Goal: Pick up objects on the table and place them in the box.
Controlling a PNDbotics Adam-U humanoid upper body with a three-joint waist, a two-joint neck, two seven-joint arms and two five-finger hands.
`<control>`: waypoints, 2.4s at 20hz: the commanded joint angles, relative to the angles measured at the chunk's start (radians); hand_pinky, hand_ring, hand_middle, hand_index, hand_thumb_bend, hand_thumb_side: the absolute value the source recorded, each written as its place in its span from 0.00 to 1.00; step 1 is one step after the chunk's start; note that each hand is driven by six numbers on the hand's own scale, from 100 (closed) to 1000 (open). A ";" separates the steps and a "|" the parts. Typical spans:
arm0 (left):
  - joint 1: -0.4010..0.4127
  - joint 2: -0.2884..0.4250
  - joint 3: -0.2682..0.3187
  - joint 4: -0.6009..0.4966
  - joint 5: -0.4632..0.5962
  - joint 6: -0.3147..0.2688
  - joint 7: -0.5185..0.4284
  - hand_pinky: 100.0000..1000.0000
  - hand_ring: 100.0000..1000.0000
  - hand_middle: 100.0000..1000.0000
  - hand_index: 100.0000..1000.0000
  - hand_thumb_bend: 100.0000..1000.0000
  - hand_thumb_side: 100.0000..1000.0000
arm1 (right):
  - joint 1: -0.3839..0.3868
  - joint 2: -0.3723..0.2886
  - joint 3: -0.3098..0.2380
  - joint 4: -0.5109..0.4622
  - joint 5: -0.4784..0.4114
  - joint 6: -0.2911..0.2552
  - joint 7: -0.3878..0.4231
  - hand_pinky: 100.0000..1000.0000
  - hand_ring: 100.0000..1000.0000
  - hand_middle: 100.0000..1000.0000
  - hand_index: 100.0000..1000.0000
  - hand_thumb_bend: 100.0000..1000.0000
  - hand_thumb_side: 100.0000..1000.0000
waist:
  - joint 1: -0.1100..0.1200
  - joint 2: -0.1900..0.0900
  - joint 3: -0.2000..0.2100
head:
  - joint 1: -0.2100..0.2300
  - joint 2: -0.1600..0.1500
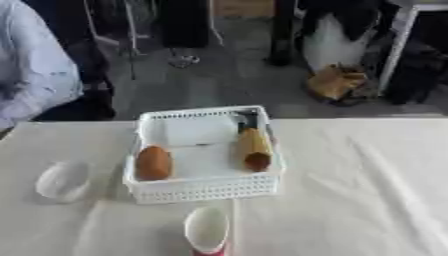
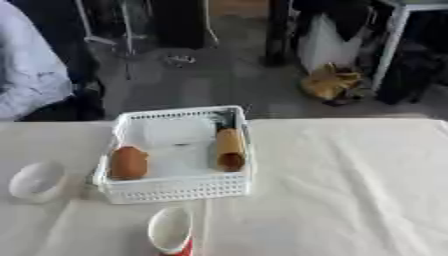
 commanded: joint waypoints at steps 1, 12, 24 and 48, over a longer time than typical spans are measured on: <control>-0.004 0.022 0.004 -0.017 -0.005 0.010 0.003 0.90 0.89 0.92 1.00 0.27 1.00 | -0.018 -0.033 0.000 -0.022 0.005 -0.005 0.002 0.69 0.88 0.85 0.98 0.00 1.00 | -0.004 -0.016 -0.003 | 0.006 -0.002; 0.018 0.028 -0.004 -0.017 0.000 0.024 -0.020 0.90 0.89 0.92 1.00 0.24 1.00 | -0.077 -0.310 0.105 -0.022 -0.017 0.118 0.605 0.74 0.88 0.87 0.98 0.25 1.00 | -0.029 -0.052 -0.023 | 0.025 0.095; 0.030 0.029 -0.010 -0.017 0.009 0.030 -0.045 0.89 0.88 0.92 1.00 0.23 1.00 | -0.229 -0.508 0.271 -0.022 -0.121 0.056 0.969 0.74 0.88 0.87 0.98 0.31 1.00 | -0.044 -0.068 -0.016 | 0.002 0.081; 0.049 0.022 -0.017 -0.017 0.026 0.036 -0.079 0.88 0.85 0.91 0.98 0.19 1.00 | -0.568 -0.322 0.587 -0.012 -0.034 -0.087 1.492 0.77 0.91 0.93 1.00 0.53 1.00 | -0.051 -0.079 -0.004 | -0.036 0.069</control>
